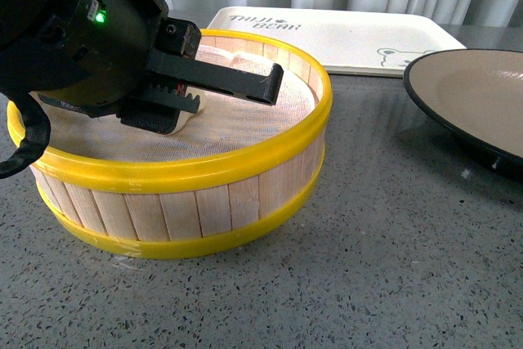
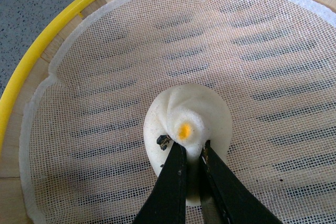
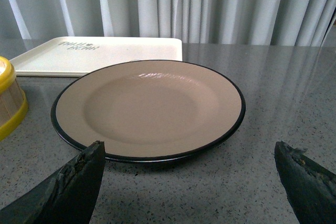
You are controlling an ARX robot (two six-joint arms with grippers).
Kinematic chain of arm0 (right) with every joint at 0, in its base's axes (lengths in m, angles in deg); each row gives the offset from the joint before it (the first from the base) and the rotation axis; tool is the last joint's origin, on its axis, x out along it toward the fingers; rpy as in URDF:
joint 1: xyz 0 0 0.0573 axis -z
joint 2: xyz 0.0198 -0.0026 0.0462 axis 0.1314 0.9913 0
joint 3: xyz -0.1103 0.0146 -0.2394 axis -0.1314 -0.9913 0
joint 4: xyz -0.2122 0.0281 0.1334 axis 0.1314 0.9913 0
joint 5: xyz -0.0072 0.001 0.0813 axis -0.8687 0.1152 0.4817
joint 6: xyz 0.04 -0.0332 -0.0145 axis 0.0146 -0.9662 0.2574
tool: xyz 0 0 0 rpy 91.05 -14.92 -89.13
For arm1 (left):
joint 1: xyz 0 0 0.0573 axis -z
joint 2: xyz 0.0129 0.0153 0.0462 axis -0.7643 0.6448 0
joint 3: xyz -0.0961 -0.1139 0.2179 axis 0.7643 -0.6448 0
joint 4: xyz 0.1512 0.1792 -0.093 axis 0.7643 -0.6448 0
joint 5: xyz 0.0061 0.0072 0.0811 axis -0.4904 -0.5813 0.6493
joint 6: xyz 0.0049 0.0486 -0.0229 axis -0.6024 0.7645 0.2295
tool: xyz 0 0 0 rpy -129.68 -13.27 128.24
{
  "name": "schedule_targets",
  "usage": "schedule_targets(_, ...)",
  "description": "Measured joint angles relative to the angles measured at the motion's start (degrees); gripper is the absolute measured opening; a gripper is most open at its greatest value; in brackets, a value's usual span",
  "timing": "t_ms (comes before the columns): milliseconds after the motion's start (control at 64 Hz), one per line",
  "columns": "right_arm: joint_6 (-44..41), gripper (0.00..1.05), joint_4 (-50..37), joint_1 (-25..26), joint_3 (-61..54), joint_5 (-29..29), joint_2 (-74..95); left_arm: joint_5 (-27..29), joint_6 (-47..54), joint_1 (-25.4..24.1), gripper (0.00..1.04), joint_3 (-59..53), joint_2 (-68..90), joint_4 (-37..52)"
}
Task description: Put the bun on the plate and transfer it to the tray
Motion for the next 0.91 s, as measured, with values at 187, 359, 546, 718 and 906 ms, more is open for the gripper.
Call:
schedule_targets(187, 0.00, 0.96, 0.00, 0.00, 0.00, 0.00, 0.00, 0.35, 0.94, 0.13, 0.04, 3.28, -0.20, -1.49)
schedule_targets(359, 0.00, 0.96, 0.00, 0.00, 0.00, 0.00, 0.00, 0.39, 2.27, 0.83, 0.04, 8.48, -0.17, -2.60)
schedule_targets(546, 0.02, 0.96, 0.00, 0.00, 0.00, 0.00, 0.00, 0.44, 3.96, 3.02, 0.04, 17.42, 2.34, -2.95)
schedule_targets(718, 0.02, 0.96, 0.00, 0.00, 0.00, 0.00, 0.00, -0.44, 6.29, 7.39, 0.04, 29.09, 9.33, -2.25)
schedule_targets(906, 0.02, 0.96, 0.00, 0.00, 0.00, 0.00, 0.00, -3.19, 8.15, 14.19, 0.04, 40.59, 19.19, -1.44)
